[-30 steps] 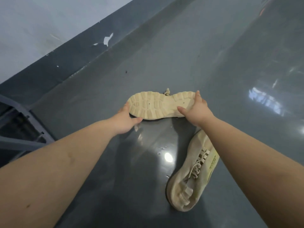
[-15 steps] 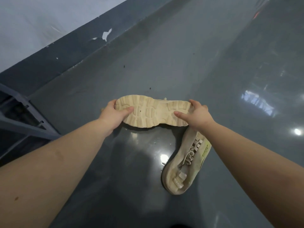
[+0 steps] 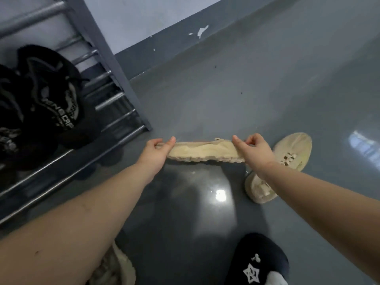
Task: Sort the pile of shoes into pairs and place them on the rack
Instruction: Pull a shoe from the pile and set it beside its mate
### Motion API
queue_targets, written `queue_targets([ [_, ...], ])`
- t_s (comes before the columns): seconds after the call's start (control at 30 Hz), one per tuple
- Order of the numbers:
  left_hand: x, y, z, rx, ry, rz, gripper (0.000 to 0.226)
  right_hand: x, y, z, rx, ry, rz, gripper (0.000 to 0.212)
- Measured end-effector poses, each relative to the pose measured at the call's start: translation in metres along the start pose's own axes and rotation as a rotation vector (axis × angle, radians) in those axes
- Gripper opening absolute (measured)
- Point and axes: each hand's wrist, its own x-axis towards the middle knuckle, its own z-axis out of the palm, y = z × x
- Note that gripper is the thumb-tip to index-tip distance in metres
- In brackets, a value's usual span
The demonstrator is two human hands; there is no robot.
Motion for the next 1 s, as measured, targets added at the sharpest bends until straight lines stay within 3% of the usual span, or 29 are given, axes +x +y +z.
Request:
queue_targets([
  [0.03,-0.010,-0.010,-0.004,0.015,0.017,0.005,0.073,-0.008,0.003,0.005,-0.015,-0.015,-0.003,0.037],
  [0.1,-0.022,-0.033,-0.009,0.100,0.037,0.020,0.060,-0.027,0.009,0.013,0.003,-0.063,0.020,0.053],
  [0.2,-0.034,-0.060,-0.015,0.225,-0.001,0.068,0.068,-0.046,0.018,0.014,-0.008,-0.167,0.043,0.086],
  [0.3,-0.039,-0.079,-0.017,0.345,-0.084,0.081,0.085,-0.056,0.024,0.015,-0.125,-0.278,0.043,0.097],
  [0.57,-0.025,-0.067,-0.034,0.183,-0.024,0.129,0.087,-0.066,0.025,0.042,-0.314,-0.448,0.071,0.091],
  [0.73,-0.016,-0.062,-0.040,0.064,0.002,0.040,0.088,-0.067,0.024,0.064,-0.477,-0.577,0.143,0.078],
  [0.87,-0.032,-0.089,-0.023,-0.002,0.030,-0.072,0.087,-0.074,0.020,0.073,-0.425,-0.617,0.222,0.085],
  [0.93,-0.047,-0.105,-0.007,-0.148,-0.039,-0.192,0.069,-0.080,0.017,0.075,-0.362,-0.664,0.263,0.081],
  [1.0,-0.069,-0.110,0.005,-0.323,-0.213,-0.307,0.040,-0.090,0.012,0.077,-0.332,-0.720,0.282,0.069],
])
